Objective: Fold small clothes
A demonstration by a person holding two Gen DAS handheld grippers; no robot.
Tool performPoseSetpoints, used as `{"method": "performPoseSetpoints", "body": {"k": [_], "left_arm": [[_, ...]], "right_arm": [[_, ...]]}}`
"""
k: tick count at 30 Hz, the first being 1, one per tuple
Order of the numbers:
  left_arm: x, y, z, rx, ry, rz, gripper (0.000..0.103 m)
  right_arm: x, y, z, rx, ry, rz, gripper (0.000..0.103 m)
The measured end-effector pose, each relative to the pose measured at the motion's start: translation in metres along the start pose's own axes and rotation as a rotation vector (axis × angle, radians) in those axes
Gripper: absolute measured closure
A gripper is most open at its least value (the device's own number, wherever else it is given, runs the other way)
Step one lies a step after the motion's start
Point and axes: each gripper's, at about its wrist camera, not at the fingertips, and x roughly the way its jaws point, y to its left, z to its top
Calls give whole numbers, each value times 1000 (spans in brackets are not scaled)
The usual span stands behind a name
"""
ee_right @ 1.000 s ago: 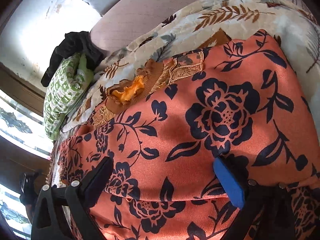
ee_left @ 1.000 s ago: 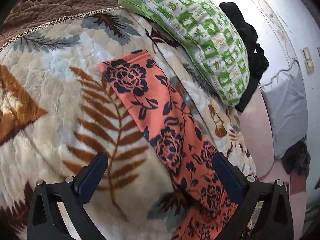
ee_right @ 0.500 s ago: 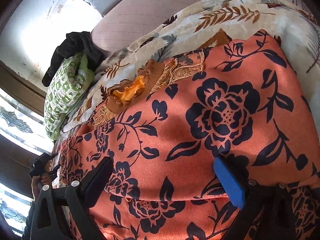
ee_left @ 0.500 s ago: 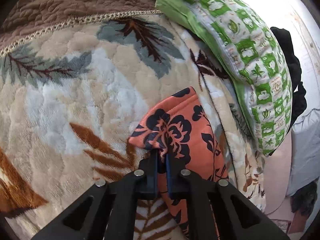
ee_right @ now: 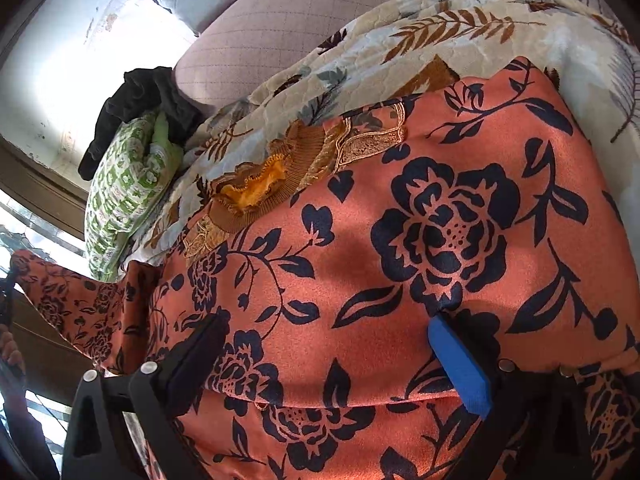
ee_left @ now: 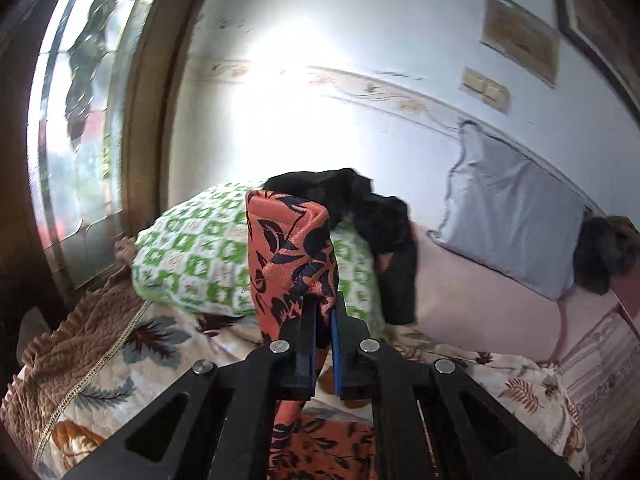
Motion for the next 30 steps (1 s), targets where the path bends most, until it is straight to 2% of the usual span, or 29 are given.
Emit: {"method": "performPoseSetpoints", "body": {"k": [2, 4, 7, 10, 12, 14, 15, 16, 17, 18, 20, 21, 22, 25, 27, 29, 30], "left_arm": [[-8, -70, -8, 95, 2, -103, 97], [-12, -133, -29, 168, 28, -203, 97], [-2, -218, -80, 269, 81, -304, 97], [20, -271, -144, 338, 164, -364, 96], [43, -298, -192, 382, 243, -376, 93], [79, -315, -247, 464, 439, -389, 76], [95, -316, -275, 496, 546, -380, 63], [101, -315, -300, 526, 656, -356, 59], [102, -307, -317, 547, 729, -337, 59], [100, -296, -322, 545, 736, -330, 59], [85, -266, -307, 522, 656, -321, 56], [76, -248, -294, 505, 615, -315, 46], [68, -230, -279, 477, 572, -290, 37], [57, -173, -247, 402, 463, -203, 29], [69, -142, -238, 381, 458, -134, 29], [82, -113, -238, 337, 490, -91, 29], [88, -100, -240, 311, 506, -77, 29]], "right_arm": [[-10, -5, 3, 38, -12, 50, 1], [-30, -12, 2, 56, -64, 79, 1], [-64, -27, -2, 82, -123, 105, 1], [-101, -53, -9, 118, -178, 105, 1], [-123, -73, -14, 153, -205, 95, 1], [-138, -94, -19, 184, -214, 84, 1], [-142, -103, -22, 202, -212, 75, 1], [-144, -110, -23, 219, -207, 66, 1], [-146, -116, -24, 230, -203, 58, 1], [-146, -119, -24, 234, -199, 53, 1], [-146, -118, -20, 224, -192, 61, 1], [-144, -117, -17, 214, -187, 68, 1], [-141, -113, -14, 202, -181, 80, 1], [-124, -90, 1, 171, -146, 163, 1], [-106, -66, 11, 143, -91, 260, 1], [-81, -46, 21, 123, 7, 377, 1], [-69, -40, 23, 115, 39, 389, 1]]}}
